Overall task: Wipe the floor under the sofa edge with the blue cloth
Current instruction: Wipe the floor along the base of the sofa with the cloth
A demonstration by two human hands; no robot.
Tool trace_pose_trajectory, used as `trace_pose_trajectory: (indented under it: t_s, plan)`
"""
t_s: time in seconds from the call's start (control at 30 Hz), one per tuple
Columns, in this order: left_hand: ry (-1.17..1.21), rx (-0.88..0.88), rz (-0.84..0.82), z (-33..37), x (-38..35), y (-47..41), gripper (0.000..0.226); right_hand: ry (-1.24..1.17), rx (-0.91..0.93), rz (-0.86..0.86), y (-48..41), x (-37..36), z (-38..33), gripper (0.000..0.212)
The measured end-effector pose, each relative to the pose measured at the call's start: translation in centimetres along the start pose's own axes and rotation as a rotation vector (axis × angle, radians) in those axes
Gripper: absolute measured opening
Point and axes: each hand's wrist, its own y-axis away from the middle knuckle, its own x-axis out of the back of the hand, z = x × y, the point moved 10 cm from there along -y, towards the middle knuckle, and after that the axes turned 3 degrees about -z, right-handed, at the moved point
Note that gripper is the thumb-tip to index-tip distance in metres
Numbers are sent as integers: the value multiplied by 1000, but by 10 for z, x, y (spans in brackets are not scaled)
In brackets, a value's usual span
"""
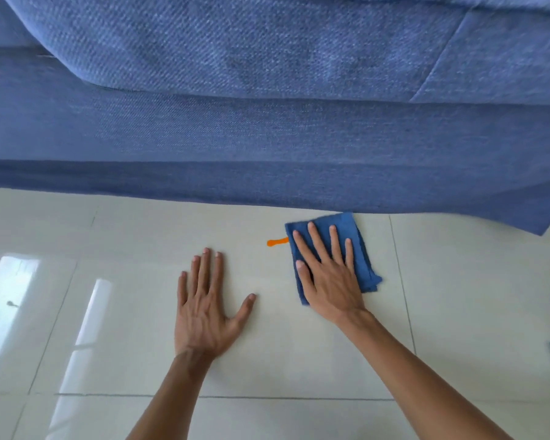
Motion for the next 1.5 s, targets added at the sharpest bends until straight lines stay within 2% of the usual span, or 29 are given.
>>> trace_pose_trajectory:
  t_s: [0.07,0.17,0.23,0.27,0.4,0.47,0.6,0.63,0.77,0.83,0.87,0.97,1.0,1.03,1.13,1.17,1.2,1.3,1.33,1.37,1.43,1.5]
  plan:
    - [8,2,-10,0,0,0,96,-9,53,-27,17,0,15,58]
    - [10,5,1,-2,1,-5,96,-55,-162,52,-16,9,25,60]
    - [5,-2,-8,1,0,-4,96,-115,-323,62,-38,10,2,63]
    - [3,-1,-12,0,0,-3,96,-128,-316,51,-41,8,-13,63]
    - [12,4,-13,-3,2,-2,96,19,72,11,9,2,-27,58]
    - [28,0,-16,-1,2,-2,97,38,110,-3,17,2,-6,59]
    - [16,6,-5,-4,0,-4,97,-58,-209,75,-37,10,-22,61]
    - [18,3,-7,-3,0,-3,97,-66,-210,65,-39,6,-33,62]
    - [40,-8,-4,-4,-1,-2,94,61,245,-5,10,-1,-46,60]
    - [44,-5,3,-4,-1,-2,91,88,330,-43,19,-2,-27,59]
    - [41,-3,5,-4,-2,-2,90,74,271,-20,7,3,-20,59]
    - [39,-3,12,-6,-2,-3,87,-34,-104,88,-35,9,-26,60]
    - [45,-6,14,-7,-2,-3,86,-57,-150,97,-37,9,-36,60]
    - [57,-10,14,-6,-3,-2,84,-39,-107,89,-31,6,-45,61]
    - [74,-11,8,-7,-3,-1,80,86,318,-35,21,-2,-50,61]
    - [74,-10,10,-7,-3,-1,79,115,383,-71,29,-2,-37,61]
    - [72,-11,11,-7,-3,-1,79,113,348,-64,22,-1,-24,60]
    - [58,-11,16,-8,-5,-3,79,-10,-122,60,-18,8,-16,60]
    - [64,-12,15,-8,-4,-3,78,-39,-207,85,-21,9,-30,61]
    - [76,-12,13,-8,-4,-2,78,-45,-181,92,-18,8,-47,61]
    - [101,-7,15,-8,-4,-1,75,31,118,38,8,-2,-66,60]
    - [105,-1,18,-8,-3,-2,73,85,429,-94,42,-1,-53,61]
